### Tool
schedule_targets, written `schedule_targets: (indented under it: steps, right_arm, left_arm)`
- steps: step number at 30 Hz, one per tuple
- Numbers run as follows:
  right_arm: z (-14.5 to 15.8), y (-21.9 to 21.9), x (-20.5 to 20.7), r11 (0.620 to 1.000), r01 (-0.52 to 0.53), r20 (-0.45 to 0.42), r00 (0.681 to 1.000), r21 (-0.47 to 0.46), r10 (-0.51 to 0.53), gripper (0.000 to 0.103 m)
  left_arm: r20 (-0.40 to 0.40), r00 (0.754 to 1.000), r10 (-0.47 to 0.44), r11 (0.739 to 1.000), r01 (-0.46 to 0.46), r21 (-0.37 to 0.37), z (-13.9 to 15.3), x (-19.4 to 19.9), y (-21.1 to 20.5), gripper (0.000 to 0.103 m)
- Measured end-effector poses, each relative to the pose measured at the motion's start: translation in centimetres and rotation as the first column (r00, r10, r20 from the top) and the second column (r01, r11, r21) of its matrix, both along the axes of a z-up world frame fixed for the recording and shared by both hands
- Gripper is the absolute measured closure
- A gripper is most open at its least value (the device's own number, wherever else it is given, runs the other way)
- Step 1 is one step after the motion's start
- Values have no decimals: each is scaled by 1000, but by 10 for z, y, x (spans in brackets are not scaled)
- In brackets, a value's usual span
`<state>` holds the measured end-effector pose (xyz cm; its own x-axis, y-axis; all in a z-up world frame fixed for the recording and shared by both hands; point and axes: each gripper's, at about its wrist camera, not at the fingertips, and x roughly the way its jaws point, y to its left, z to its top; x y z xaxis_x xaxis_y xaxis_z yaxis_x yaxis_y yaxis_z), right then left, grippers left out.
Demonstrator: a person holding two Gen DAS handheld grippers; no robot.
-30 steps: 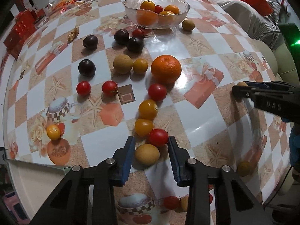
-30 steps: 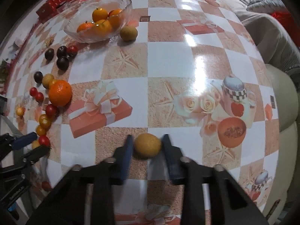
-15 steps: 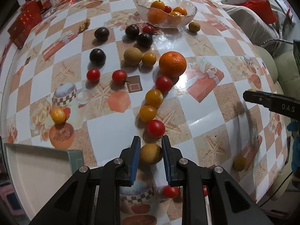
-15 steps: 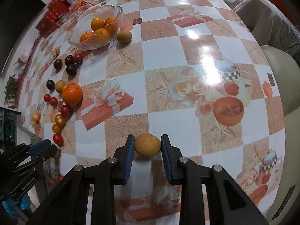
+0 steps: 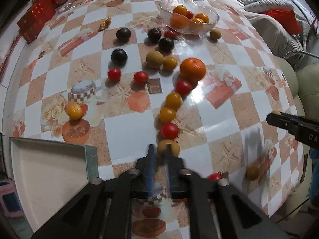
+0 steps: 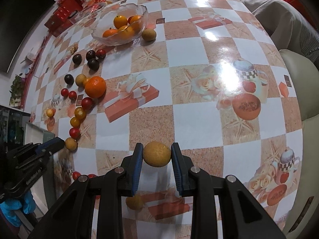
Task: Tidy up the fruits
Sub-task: 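Carry both held brown fruits over the white tray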
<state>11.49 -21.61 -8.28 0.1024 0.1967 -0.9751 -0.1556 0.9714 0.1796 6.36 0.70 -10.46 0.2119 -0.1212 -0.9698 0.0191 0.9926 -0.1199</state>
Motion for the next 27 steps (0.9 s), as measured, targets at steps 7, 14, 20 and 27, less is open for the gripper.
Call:
schedule_targets:
  steps: [7, 14, 20, 27]
  right_arm:
    - [1, -1, -1, 1000, 1, -3, 1000, 5, -1, 72]
    - [3, -1, -2, 1000, 6, -6, 1000, 13, -6, 72]
    - [7, 3, -5, 1000, 1, -4, 1000, 24, -1, 72]
    - [11, 12, -10, 999, -18, -4, 1000, 28, 19, 72]
  left_arm:
    - [45, 999, -12, 998, 9, 56, 3, 1, -9, 25]
    - [10, 999, -37, 995, 36, 92, -11, 12, -16, 50]
    - [-35, 999, -28, 995, 31, 93, -25, 7, -15, 73]
    - [-7, 1000, -16, 998, 16, 65, -17, -1, -9, 74]
